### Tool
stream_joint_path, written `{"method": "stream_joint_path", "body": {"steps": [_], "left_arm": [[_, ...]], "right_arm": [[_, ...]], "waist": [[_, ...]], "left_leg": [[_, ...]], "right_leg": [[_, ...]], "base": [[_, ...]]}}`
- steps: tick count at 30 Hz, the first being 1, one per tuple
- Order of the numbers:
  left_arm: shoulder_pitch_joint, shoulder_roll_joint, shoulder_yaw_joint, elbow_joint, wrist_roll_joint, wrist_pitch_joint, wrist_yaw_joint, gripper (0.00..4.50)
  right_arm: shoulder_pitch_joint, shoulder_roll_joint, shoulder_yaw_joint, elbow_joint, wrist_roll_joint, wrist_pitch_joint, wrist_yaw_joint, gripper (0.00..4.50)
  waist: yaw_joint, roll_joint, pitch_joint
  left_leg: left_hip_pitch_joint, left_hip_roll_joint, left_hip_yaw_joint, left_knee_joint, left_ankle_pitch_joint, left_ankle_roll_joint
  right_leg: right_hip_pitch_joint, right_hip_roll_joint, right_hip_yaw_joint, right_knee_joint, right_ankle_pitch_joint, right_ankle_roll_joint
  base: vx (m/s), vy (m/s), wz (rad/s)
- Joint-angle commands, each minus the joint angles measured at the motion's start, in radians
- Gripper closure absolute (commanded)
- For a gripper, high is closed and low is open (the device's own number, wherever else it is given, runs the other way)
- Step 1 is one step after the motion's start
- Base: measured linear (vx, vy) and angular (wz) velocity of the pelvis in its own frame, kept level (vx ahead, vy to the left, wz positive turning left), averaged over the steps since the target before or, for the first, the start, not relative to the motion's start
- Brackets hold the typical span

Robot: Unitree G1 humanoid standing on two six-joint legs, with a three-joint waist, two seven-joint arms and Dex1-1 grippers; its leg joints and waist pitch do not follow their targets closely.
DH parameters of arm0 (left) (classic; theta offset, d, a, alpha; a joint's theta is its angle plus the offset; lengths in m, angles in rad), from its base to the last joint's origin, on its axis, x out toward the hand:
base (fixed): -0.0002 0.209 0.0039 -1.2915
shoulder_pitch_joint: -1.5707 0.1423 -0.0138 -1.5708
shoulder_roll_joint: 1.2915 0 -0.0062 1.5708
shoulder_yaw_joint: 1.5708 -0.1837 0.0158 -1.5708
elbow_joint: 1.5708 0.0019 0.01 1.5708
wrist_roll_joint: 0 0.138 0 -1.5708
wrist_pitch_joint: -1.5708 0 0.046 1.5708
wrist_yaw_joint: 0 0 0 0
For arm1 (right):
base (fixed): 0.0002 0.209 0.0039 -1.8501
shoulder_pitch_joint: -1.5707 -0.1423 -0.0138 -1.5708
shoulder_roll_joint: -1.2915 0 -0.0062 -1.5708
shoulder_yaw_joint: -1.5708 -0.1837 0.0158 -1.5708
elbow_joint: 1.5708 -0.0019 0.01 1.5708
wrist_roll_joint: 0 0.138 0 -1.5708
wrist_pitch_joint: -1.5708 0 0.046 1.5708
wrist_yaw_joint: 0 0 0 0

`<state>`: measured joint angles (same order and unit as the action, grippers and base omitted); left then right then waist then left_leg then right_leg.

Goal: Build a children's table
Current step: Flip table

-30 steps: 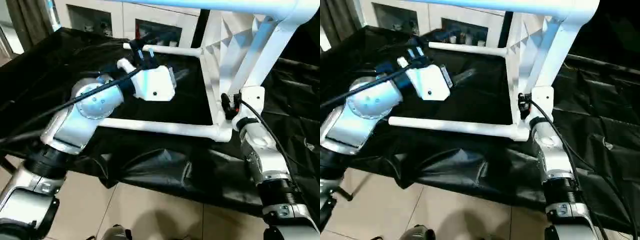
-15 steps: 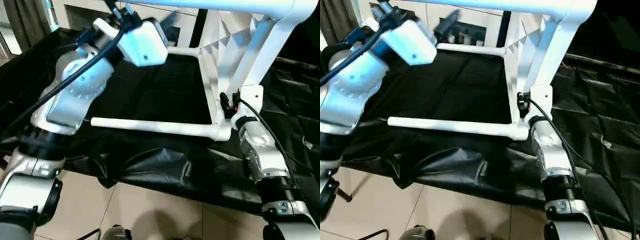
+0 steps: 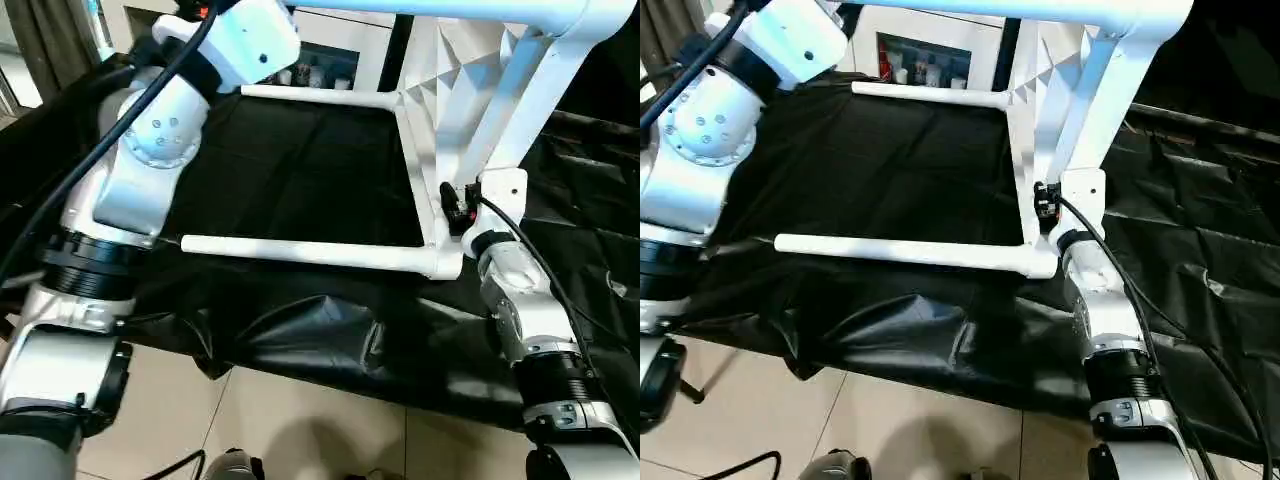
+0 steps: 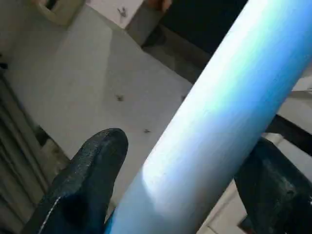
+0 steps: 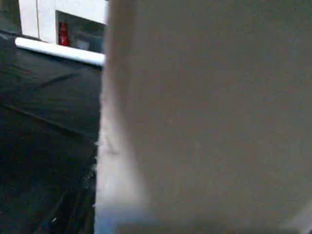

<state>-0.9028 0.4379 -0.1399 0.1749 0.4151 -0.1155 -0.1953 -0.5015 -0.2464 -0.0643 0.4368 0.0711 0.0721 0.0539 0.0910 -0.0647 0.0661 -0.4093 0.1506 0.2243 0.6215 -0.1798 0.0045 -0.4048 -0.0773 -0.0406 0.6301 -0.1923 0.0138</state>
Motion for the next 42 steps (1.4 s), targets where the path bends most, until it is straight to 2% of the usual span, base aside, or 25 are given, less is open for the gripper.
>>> {"method": "stream_joint_path", "body": {"steps": [1, 3, 4, 7, 10, 11, 14, 18, 20, 21, 22, 23, 24, 25, 26, 27, 28, 29, 32, 34, 36, 37, 39, 40, 42], "left_arm": [[0.01, -0.043, 0.004, -0.045, -0.082, 0.012, -0.024, 1.17], [0.018, -0.058, 0.018, -0.051, -0.11, 0.03, -0.028, 1.3], [0.03, -0.085, 0.045, -0.06, -0.158, 0.071, -0.028, 1.33], [0.039, -0.107, 0.074, -0.07, -0.193, 0.105, -0.024, 1.36], [0.051, -0.142, 0.123, -0.082, -0.243, 0.162, -0.014, 1.37], [0.053, -0.152, 0.136, -0.082, -0.254, 0.176, -0.01, 1.37], [0.06, -0.202, 0.191, -0.087, -0.309, 0.252, 0.002, 1.37], [0.054, -0.229, 0.221, -0.093, -0.336, 0.297, 0.009, 1.38], [0.05, -0.241, 0.235, -0.088, -0.349, 0.332, 0.009, 1.39], [0.053, -0.258, 0.253, -0.082, -0.363, 0.38, 0.008, 1.4], [0.054, -0.261, 0.256, -0.082, -0.365, 0.387, 0.007, 1.42], [0.063, -0.27, 0.261, -0.08, -0.367, 0.409, 0.005, 1.44], [0.069, -0.274, 0.263, -0.08, -0.368, 0.418, 0.004, 1.45], [0.084, -0.284, 0.267, -0.086, -0.37, 0.441, 0.005, 1.46], [0.084, -0.284, 0.267, -0.086, -0.37, 0.441, 0.005, 1.47], [0.097, -0.294, 0.273, -0.094, -0.375, 0.471, 0.007, 1.47], [0.103, -0.297, 0.274, -0.095, -0.379, 0.481, 0.009, 1.48], [0.11, -0.301, 0.275, -0.096, -0.384, 0.494, 0.012, 1.49], [0.124, -0.316, 0.282, -0.097, -0.392, 0.524, 0.018, 1.59], [0.128, -0.319, 0.282, -0.096, -0.392, 0.531, 0.02, 1.69], [0.137, -0.326, 0.284, -0.099, -0.394, 0.544, 0.026, 1.8], [0.143, -0.331, 0.287, -0.102, -0.397, 0.552, 0.03, 1.83], [0.152, -0.339, 0.295, -0.106, -0.399, 0.561, 0.042, 1.93], [0.152, -0.339, 0.295, -0.106, -0.399, 0.561, 0.042, 2.01], [0.177, -0.348, 0.298, -0.112, -0.407, 0.587, 0.064, 2.04]], "right_arm": [[-0.037, -0.034, -0.021, -0.031, -0.029, -0.032, 0.003, 2.43], [-0.039, -0.045, -0.023, -0.033, -0.032, -0.032, 0.007, 2.43], [-0.046, -0.07, -0.027, -0.038, -0.037, -0.03, 0.016, 2.43], [-0.057, -0.1, -0.039, -0.05, -0.037, -0.02, 0.023, 2.43], [-0.081, -0.149, -0.055, -0.062, -0.036, -0.008, 0.038, 2.43], [-0.09, -0.164, -0.061, -0.063, -0.037, -0.005, 0.043, 2.43], [-0.144, -0.246, -0.074, -0.065, -0.045, 0.009, 0.073, 2.46], [-0.194, -0.304, -0.065, -0.061, -0.061, 0.012, 0.112, 2.51], [-0.254, -0.363, -0.038, -0.041, -0.081, 0.016, 0.175, 2.52], [-0.304, -0.414, 0.005, -0.027, -0.106, 0.03, 0.252, 2.52], [-0.31, -0.421, 0.012, -0.026, -0.11, 0.033, 0.264, 2.53], [-0.332, -0.449, 0.043, -0.028, -0.13, 0.05, 0.316, 2.53], [-0.342, -0.463, 0.059, -0.032, -0.138, 0.061, 0.343, 2.54], [-0.365, -0.494, 0.092, -0.044, -0.153, 0.088, 0.408, 2.54], [-0.365, -0.494, 0.092, -0.044, -0.153, 0.088, 0.408, 2.54], [-0.387, -0.521, 0.119, -0.061, -0.163, 0.121, 0.469, 2.54], [-0.399, -0.534, 0.135, -0.07, -0.172, 0.138, 0.501, 2.54], [-0.412, -0.549, 0.154, -0.081, -0.182, 0.158, 0.538, 2.54], [-0.446, -0.577, 0.202, -0.091, -0.205, 0.176, 0.611, 2.54], [-0.455, -0.582, 0.212, -0.091, -0.21, 0.173, 0.628, 2.54], [-0.487, -0.59, 0.233, -0.082, -0.23, 0.168, 0.657, 2.54], [-0.509, -0.597, 0.243, -0.07, -0.243, 0.163, 0.672, 2.54], [-0.538, -0.607, 0.258, -0.056, -0.262, 0.156, 0.694, 2.54], [-0.538, -0.607, 0.258, -0.056, -0.262, 0.156, 0.694, 2.54], [-0.573, -0.617, 0.285, -0.057, -0.272, 0.147, 0.775, 2.54]], "waist": [[-0.001, 0.006, -0.076], [0.002, 0.007, -0.076], [0.004, 0.006, -0.075], [0.005, 0.006, -0.074], [0.005, -0.001, -0.073], [0.007, -0.001, -0.073], [0.012, -0.001, -0.074], [0.013, 0.0, -0.073], [0.013, 0.004, -0.072], [0.01, 0.0, -0.072], [0.012, 0.001, -0.072], [0.012, -0.008, -0.072], [0.014, -0.006, -0.072], [0.013, -0.014, -0.071], [0.015, -0.01, -0.07], [0.016, -0.012, -0.07], [0.016, -0.01, -0.069], [0.014, -0.018, -0.068], [0.013, -0.016, -0.064], [0.008, -0.019, -0.06], [0.0, -0.02, -0.058], [-0.009, -0.035, -0.057], [-0.014, -0.036, -0.056], [-0.016, -0.032, -0.056], [-0.024, -0.051, -0.057]], "left_leg": [[0.045, 0.081, -0.049, -0.083, -0.207, -0.06], [0.046, 0.082, -0.049, -0.082, -0.197, -0.055], [0.045, 0.083, -0.049, -0.082, -0.191, -0.048], [0.043, 0.082, -0.048, -0.08, -0.182, -0.034], [0.042, 0.079, -0.045, -0.076, -0.174, -0.021], [0.039, 0.078, -0.043, -0.073, -0.154, 0.001], [0.038, 0.076, -0.042, -0.069, -0.134, 0.028], [0.041, 0.077, -0.043, -0.068, -0.15, 0.033], [0.039, 0.077, -0.044, -0.068, -0.159, 0.033], [0.042, 0.076, -0.043, -0.066, -0.172, 0.034], [0.041, 0.076, -0.043, -0.066, -0.171, 0.036], [0.038, 0.077, -0.041, -0.064, -0.166, 0.044], [0.037, 0.078, -0.044, -0.064, -0.159, 0.046], [0.037, 0.078, -0.042, -0.063, -0.152, 0.058], [0.037, 0.078, -0.044, -0.063, -0.153, 0.062], [0.037, 0.08, -0.044, -0.063, -0.154, 0.064], [0.038, 0.082, -0.046, -0.064, -0.161, 0.061], [0.04, 0.083, -0.047, -0.064, -0.174, 0.058], [0.044, 0.085, -0.048, -0.068, -0.214, 0.036], [0.054, 0.088, -0.056, -0.073, -0.312, -0.015], [0.06, 0.088, -0.061, -0.078, -0.376, -0.053], [0.065, 0.088, -0.061, -0.078, -0.422, -0.069], [0.066, 0.087, -0.064, -0.077, -0.447, -0.075], [0.066, 0.087, -0.066, -0.078, -0.455, -0.082], [0.061, 0.089, -0.067, -0.079, -0.456, -0.086]], "right_leg": [[0.029, -0.079, 0.045, -0.064, -0.087, -0.197], [0.029, -0.08, 0.044, -0.063, -0.086, -0.2], [0.031, -0.08, 0.044, -0.064, -0.09, -0.203], [0.032, -0.081, 0.044, -0.065, -0.102, -0.204], [0.034, -0.08, 0.044, -0.066, -0.114, -0.207], [0.037, -0.082, 0.044, -0.068, -0.125, -0.207], [0.036, -0.081, 0.042, -0.07, -0.146, -0.203], [0.033, -0.077, 0.039, -0.072, -0.183, -0.201], [0.032, -0.078, 0.04, -0.075, -0.193, -0.2], [0.032, -0.075, 0.038, -0.076, -0.203, -0.205], [0.034, -0.076, 0.038, -0.077, -0.203, -0.207], [0.034, -0.078, 0.04, -0.078, -0.2, -0.205], [0.036, -0.08, 0.039, -0.075, -0.198, -0.207], [0.035, -0.079, 0.039, -0.076, -0.194, -0.211], [0.035, -0.08, 0.038, -0.076, -0.201, -0.213], [0.032, -0.081, 0.039, -0.079, -0.214, -0.208], [0.033, -0.08, 0.038, -0.079, -0.222, -0.209], [0.032, -0.08, 0.037, -0.08, -0.245, -0.206], [0.025, -0.08, 0.038, -0.087, -0.294, -0.194], [0.016, -0.083, 0.037, -0.099, -0.397, -0.162], [0.008, -0.079, 0.035, -0.103, -0.416, -0.147], [0.004, -0.077, 0.032, -0.109, -0.441, -0.134], [0.0, -0.081, 0.032, -0.11, -0.461, -0.127], [-0.001, -0.083, 0.034, -0.113, -0.459, -0.118], [0.002, -0.082, 0.031, -0.111, -0.457, -0.112]], "base": [[0.0, 0.0, 0.0], [0.0, 0.0, 0.0], [0.0, 0.0, 0.0], [0.0, 0.0, 0.0], [0.0, 0.0, 0.0], [0.0, 0.0, 0.0], [0.0, 0.0, 0.0], [0.0, 0.0, 0.0], [0.0, 0.0, 0.0], [0.0, 0.0, 0.0], [0.0, 0.0, 0.0], [0.0, 0.0, 0.0], [0.0, 0.0, 0.0], [0.0, 0.0, 0.0], [0.0, 0.0, 0.0], [0.0, 0.0, 0.0], [0.0, 0.0, 0.0], [0.0, 0.0, 0.0], [0.0, 0.0, 0.0], [0.0, 0.0, 0.0], [-0.029, 0.005, 0.01], [0.0, 0.0, 0.0], [0.0, 0.0, 0.0], [0.0, 0.0, 0.0], [0.0, 0.0, 0.0]]}}
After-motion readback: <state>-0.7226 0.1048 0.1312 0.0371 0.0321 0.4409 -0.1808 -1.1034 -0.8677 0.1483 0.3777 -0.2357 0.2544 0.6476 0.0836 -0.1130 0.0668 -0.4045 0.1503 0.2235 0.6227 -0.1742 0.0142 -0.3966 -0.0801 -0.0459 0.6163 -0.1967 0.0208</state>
